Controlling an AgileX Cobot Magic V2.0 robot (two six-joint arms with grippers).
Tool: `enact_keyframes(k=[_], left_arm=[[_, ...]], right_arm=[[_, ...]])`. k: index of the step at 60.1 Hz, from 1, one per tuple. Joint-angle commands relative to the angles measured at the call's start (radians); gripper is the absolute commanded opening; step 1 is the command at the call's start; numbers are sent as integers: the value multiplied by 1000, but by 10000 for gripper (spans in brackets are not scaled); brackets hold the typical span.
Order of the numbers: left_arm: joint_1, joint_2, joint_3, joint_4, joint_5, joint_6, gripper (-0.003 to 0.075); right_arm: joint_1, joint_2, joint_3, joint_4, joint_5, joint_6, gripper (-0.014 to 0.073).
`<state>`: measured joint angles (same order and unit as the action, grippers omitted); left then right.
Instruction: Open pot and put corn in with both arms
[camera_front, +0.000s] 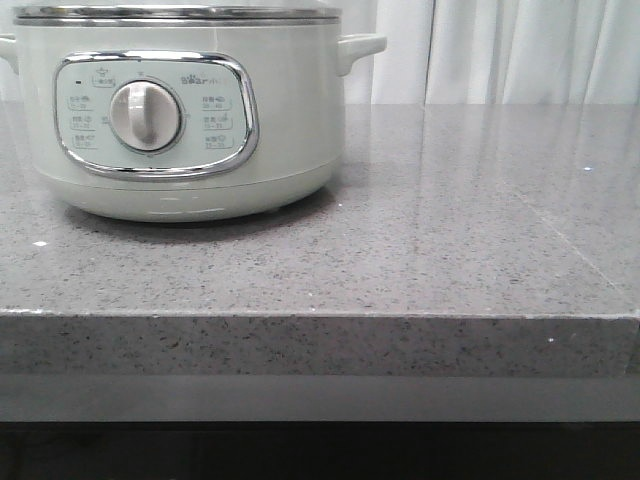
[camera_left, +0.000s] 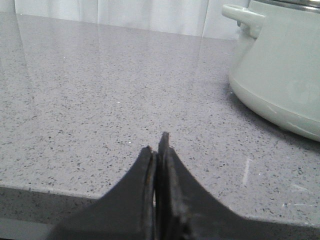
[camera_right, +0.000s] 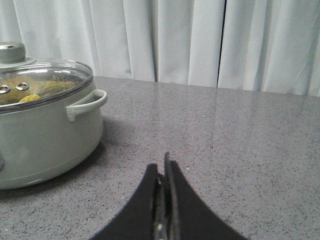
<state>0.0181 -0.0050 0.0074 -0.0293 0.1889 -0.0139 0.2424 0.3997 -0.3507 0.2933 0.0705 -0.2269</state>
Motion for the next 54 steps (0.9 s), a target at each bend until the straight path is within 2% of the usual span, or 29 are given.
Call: enact_keyframes(k=[1,45,49,54], left_arm=[[2,-23,-1,-12,-88,-12,-18],[2,-23,-1,-12,-88,-12,-18],[2,-23,-1,-12,-88,-12,-18],[2,-23,-1,-12,-88,-12,-18]], right_arm=[[-5,5,-26,3,-80,-6,-72],[-5,5,-16,0,-91,-6,-72],[-5,4,10,-27,-114,-6,-72],[-16,-12,71,-128,-153,10,-72]])
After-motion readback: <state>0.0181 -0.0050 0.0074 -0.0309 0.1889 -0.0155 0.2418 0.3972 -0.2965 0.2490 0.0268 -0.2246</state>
